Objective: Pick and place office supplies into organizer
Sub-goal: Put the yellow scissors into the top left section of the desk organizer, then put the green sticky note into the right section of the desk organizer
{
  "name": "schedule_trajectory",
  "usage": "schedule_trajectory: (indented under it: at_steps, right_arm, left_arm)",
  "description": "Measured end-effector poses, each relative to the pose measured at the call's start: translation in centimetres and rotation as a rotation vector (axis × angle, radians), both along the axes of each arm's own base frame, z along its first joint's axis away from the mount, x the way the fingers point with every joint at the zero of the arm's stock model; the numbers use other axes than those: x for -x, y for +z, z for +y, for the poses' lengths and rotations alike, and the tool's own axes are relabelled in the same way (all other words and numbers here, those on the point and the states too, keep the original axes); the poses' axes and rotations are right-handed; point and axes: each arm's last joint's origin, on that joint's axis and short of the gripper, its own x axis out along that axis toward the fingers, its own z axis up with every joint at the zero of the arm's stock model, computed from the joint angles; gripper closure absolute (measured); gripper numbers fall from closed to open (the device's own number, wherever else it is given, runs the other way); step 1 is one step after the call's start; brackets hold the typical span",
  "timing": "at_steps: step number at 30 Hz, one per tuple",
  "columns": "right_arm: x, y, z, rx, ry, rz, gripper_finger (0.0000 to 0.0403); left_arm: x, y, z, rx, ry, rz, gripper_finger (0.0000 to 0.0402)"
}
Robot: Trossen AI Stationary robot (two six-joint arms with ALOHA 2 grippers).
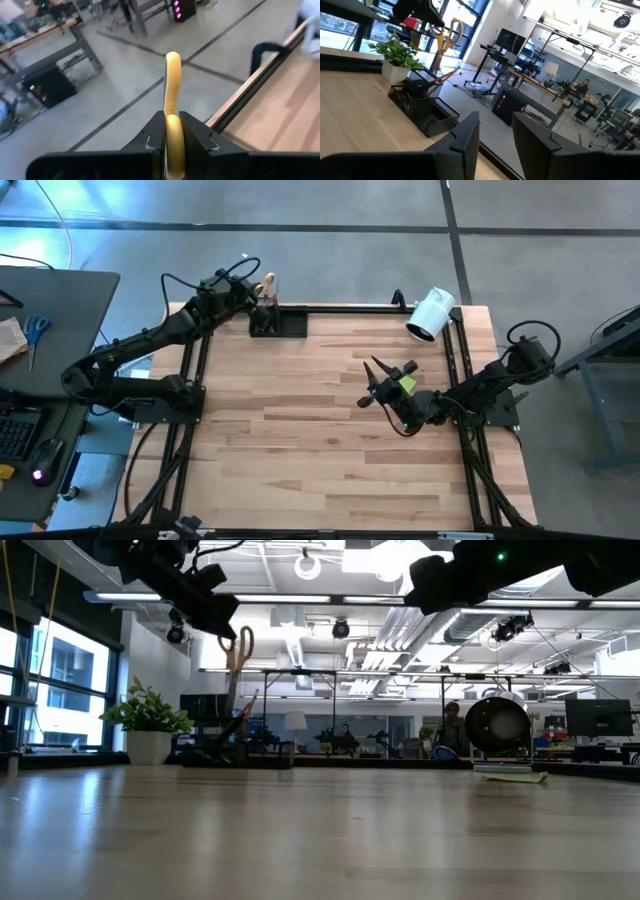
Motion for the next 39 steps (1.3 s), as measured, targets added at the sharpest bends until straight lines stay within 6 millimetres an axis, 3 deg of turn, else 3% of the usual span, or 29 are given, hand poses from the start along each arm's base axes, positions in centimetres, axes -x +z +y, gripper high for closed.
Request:
schedule_trajectory:
  at_steps: [10, 19, 30, 36, 39]
  right_arm:
    - [0.1, 0.0, 0.3, -0.004, -0.006, 0.002, 0.0292]
    - [0.1, -0.1, 0.3, 0.000, -0.002, 0.008, 0.0292]
    - [0.0, -0.1, 0.1, 0.018, -0.007, 0.033, 0.0292]
    - [0.0, -0.3, -0.5, 0.012, -0.078, 0.058, 0.0292]
    - [-0.1, -0.8, -0.7, 0.009, -0.101, 0.080, 0.0292]
  left_arm:
    - [0.8, -0.8, 0.9, 0.056, 0.031, 0.037, 0.0388]
    - [0.5, -2.4, 1.2, 0.153, 0.043, 0.078, 0.0334]
    - [0.5, -2.4, 1.2, 0.167, 0.081, 0.053, 0.0281]
    - [0.3, -2.2, 1.0, 0.204, -0.016, -0.011, 0.0282]
    - [-0.6, -1.3, 0.7, 0.228, -0.198, -0.149, 0.0287]
